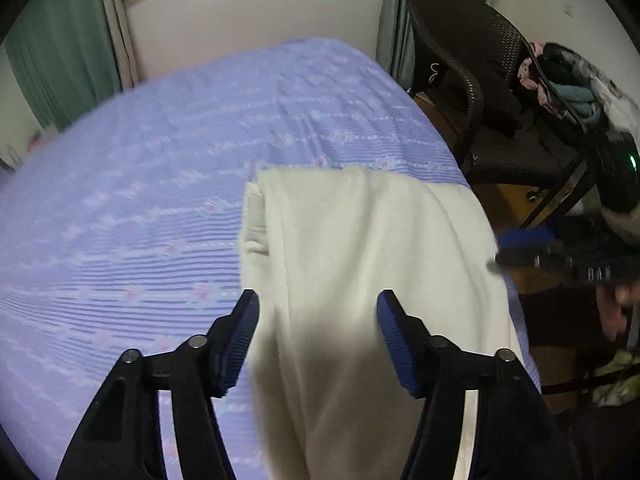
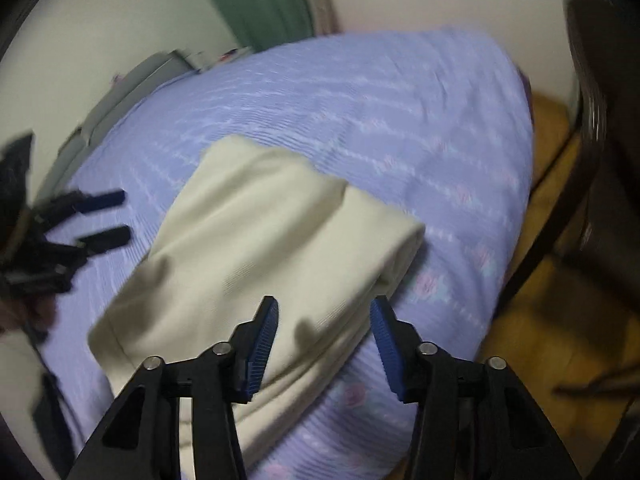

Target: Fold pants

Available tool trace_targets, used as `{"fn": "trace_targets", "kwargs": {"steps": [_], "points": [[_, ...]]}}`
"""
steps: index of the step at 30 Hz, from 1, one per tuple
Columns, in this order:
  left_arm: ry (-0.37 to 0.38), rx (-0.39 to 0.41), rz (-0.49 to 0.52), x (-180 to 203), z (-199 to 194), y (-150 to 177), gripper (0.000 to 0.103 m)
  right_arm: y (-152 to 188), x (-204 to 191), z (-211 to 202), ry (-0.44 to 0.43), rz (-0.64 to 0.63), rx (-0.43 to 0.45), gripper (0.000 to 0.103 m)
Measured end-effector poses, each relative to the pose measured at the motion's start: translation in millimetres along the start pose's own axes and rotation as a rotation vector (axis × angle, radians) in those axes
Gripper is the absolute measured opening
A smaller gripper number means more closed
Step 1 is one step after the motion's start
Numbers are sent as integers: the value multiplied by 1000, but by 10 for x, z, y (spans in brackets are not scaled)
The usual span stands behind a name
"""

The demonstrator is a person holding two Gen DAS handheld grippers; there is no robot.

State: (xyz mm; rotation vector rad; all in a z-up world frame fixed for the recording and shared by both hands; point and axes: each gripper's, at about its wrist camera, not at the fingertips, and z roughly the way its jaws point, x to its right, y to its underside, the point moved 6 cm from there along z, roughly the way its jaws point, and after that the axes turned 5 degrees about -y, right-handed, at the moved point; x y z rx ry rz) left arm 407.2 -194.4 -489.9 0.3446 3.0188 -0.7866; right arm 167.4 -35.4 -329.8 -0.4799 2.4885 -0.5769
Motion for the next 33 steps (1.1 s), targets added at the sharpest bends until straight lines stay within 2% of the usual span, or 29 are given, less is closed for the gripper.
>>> {"fn": "trace_targets", "kwargs": {"steps": [3,6,7,10,12,14,15,19,23,26,29,31,33], "points": [[42,-53,-18,-41,174,37,60,77,-11,213,-40,83,-62,31],[65,-80,-21,-45,238,54,58,110,47,250,-27,154,-50,30],[72,-83,-24,-39,244,69,55,112,69,230,-5,165,-46,26],[73,-85,-6,-3,228,120,49,168,140,158,17,215,-31,25],[70,-86,8,16,248,140,44,231,141,242,-18,243,-56,25],[59,-80,20,18,247,170,35,230,121,275,-24,232,-42,20],[47,-74,25,9,240,183,33,221,114,288,-19,210,-35,9],[32,-57,23,-54,151,279,19,291,107,124,9,161,-11,6],[7,-77,15,-111,151,526,17,403,183,29,47,148,-38,2],[13,-64,-23,-163,59,571,17,407,168,62,35,142,-50,3],[16,-38,-48,-182,-161,588,17,304,55,-72,23,126,4,10],[22,-26,-61,-159,-332,642,19,344,-58,-182,5,122,27,45],[26,-17,-58,-98,-465,699,23,463,-198,-256,-52,153,24,51]]}}
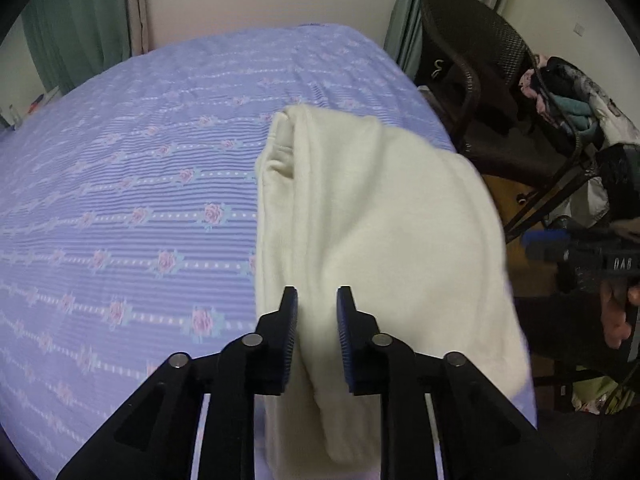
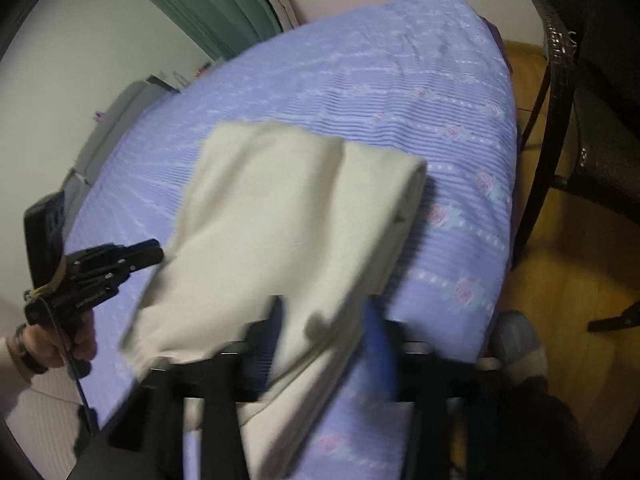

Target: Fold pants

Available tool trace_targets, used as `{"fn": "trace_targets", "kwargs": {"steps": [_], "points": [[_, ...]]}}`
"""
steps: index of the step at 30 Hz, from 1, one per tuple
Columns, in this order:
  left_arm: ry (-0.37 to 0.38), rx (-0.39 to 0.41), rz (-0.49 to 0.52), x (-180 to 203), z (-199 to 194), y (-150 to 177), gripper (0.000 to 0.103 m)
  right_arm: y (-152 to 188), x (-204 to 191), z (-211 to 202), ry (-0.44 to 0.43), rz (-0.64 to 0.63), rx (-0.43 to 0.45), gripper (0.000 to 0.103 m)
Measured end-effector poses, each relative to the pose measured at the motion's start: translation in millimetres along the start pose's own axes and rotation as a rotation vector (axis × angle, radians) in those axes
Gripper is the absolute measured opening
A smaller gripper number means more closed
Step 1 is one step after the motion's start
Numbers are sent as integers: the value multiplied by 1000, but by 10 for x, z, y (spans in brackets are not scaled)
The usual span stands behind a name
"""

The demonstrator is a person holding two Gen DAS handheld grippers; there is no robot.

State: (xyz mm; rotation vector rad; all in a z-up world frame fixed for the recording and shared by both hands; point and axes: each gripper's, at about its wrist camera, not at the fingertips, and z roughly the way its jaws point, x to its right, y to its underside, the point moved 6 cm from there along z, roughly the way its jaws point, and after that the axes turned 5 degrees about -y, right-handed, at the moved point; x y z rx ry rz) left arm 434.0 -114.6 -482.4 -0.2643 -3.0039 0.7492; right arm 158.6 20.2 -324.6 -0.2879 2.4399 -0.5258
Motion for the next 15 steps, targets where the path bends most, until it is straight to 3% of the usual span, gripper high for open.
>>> {"fn": "trace_targets", "kwargs": {"steps": [6,12,15], "points": [[-27,8,7,179,-250,292,27,484,-370,184,-141,60,-117,51],[-59,9,0,261,-275,471,28,630,-407,456,-174,133,-141,49],[-67,17,-27,253,-269,486,33,594,-416,558,-178,150,-140,47]]}}
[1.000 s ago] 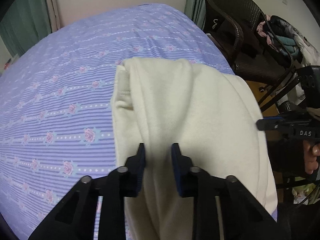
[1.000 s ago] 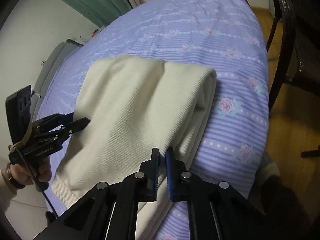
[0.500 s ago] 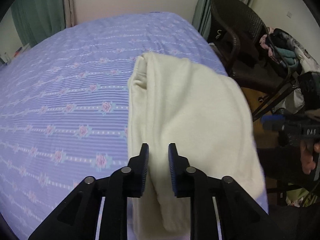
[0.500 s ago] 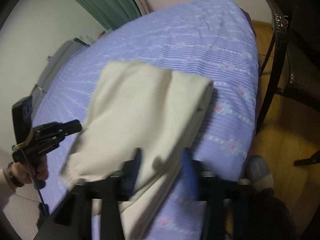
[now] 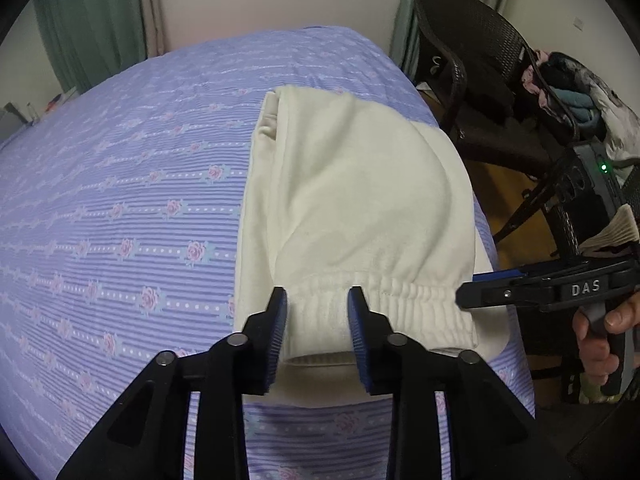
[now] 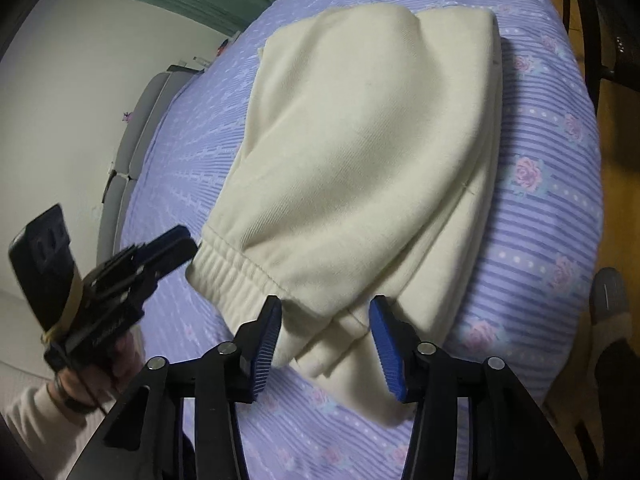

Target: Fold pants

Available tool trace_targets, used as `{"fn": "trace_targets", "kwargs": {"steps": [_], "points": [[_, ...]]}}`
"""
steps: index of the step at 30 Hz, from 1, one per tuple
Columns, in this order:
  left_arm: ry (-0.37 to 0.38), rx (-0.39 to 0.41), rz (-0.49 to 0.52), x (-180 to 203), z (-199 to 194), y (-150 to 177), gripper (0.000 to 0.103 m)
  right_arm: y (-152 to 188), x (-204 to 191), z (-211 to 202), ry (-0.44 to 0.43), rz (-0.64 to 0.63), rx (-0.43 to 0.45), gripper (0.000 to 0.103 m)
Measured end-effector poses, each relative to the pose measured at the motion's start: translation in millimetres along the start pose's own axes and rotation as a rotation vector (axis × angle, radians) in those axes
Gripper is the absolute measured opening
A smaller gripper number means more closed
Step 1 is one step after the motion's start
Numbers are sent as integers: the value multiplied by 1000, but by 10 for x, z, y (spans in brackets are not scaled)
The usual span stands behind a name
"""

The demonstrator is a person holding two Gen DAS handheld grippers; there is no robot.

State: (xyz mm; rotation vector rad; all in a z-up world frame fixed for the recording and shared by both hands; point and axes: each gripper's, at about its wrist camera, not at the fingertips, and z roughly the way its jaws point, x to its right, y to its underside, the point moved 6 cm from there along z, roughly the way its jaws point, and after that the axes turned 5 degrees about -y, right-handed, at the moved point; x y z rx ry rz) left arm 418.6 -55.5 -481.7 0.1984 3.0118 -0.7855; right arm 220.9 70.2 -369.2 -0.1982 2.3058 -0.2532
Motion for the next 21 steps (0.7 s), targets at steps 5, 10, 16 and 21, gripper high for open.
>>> {"fn": "trace_targets", "kwargs": {"steps": [5,10,16,21], "points": [[-18,8,-24,-26,24,-46,35,11,32,41,-9,52,14,47],[-30,2,-21,-37,37,-49,35,-35,-24,42,33,-3,22,18],[-29,-10,-18,-15,75,-44,35,-115,-65,144,21,-5,-33,19],[-24,-14,-19,-2,90,-68,35,-122,54,182,-21,29,-42,12]]}}
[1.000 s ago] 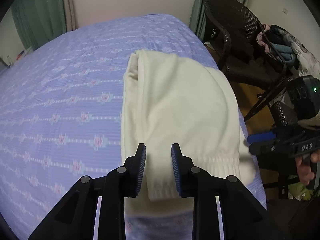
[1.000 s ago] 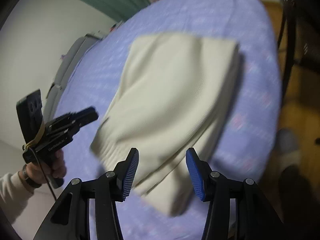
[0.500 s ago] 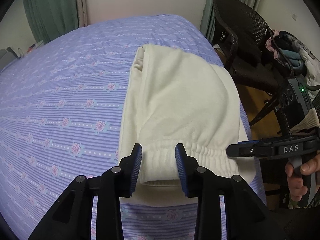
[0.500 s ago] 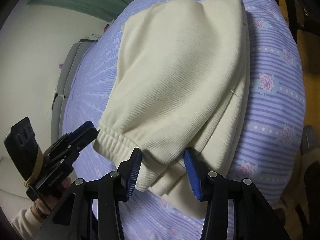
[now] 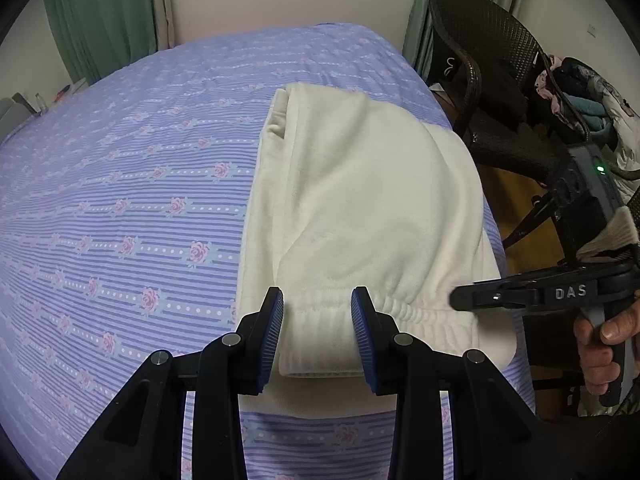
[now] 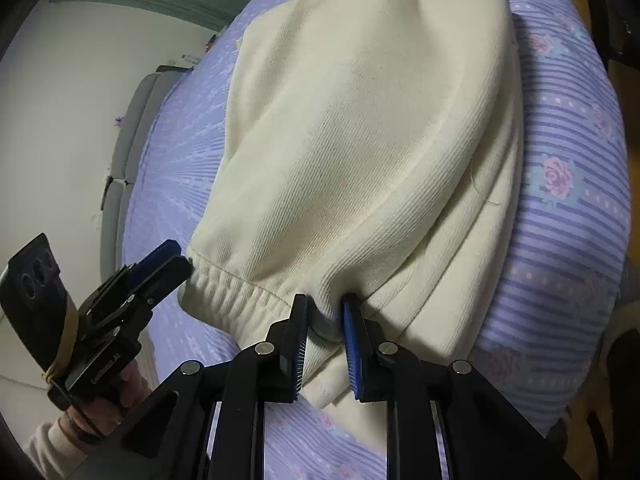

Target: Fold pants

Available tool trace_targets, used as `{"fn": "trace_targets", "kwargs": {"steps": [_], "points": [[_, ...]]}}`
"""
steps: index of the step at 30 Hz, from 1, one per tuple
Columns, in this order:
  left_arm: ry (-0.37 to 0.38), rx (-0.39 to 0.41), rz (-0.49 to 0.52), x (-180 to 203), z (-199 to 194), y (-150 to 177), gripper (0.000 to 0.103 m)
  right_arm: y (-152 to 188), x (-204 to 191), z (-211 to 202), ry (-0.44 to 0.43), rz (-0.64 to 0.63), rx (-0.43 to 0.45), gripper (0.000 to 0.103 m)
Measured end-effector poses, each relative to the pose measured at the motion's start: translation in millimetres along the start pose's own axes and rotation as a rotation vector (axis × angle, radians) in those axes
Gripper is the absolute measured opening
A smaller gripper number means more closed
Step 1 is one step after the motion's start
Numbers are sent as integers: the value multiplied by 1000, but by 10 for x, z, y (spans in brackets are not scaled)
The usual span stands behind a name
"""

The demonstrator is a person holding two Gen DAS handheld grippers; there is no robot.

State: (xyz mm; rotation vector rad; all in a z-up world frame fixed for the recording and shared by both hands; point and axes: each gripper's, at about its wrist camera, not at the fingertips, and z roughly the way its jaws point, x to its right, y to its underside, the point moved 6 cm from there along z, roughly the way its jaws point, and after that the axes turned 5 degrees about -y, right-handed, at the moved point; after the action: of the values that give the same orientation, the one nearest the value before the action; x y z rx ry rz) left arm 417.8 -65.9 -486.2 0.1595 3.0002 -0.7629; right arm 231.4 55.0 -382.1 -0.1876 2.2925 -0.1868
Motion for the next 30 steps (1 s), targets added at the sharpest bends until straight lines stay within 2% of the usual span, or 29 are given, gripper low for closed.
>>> {"fn": "trace_targets", "kwargs": {"steps": [3,7,12,15,18,20,21,22,23,24,25,26,28,30], "points": [[11,8,-9,20,-46,-18,35,77,-14,-184,29,-39,0,5],[19,16,-3,87,-64,5,39,227,35,-352,70,-65,-36,5],[10,5,-14,153,15,70,39,201,375,-17,104,-15,-91,4],[-11,-1,-16,175,72,132,39,135,342,59,100,-64,-97,4],[-65,-26,-39,122,155,227,40,118,305,0,76,-89,-97,6],[-103,-11,-88,80,114,258,40,91,247,-69,68,-101,-109,11],[-142,-1,-134,53,54,274,39,66,195,-127,81,-130,-117,20],[-165,11,-171,41,1,284,39,35,102,-189,118,-190,-123,36],[-201,28,-229,25,-85,302,40,-15,12,-257,147,-249,-121,44],[-231,36,-269,15,-142,327,42,-87,-108,-374,170,-333,-110,58],[-269,50,-347,20,-248,363,49,-148,-196,-442,182,-387,-107,63],[-281,66,-408,29,-327,391,61,-231,-305,-519,204,-460,-111,66],[-317,97,-545,79,-478,463,72,-386,-502,-640,218,-598,-114,70],[-338,111,-650,144,-538,542,77,-572,-687,-717,214,-740,-114,73]]}}
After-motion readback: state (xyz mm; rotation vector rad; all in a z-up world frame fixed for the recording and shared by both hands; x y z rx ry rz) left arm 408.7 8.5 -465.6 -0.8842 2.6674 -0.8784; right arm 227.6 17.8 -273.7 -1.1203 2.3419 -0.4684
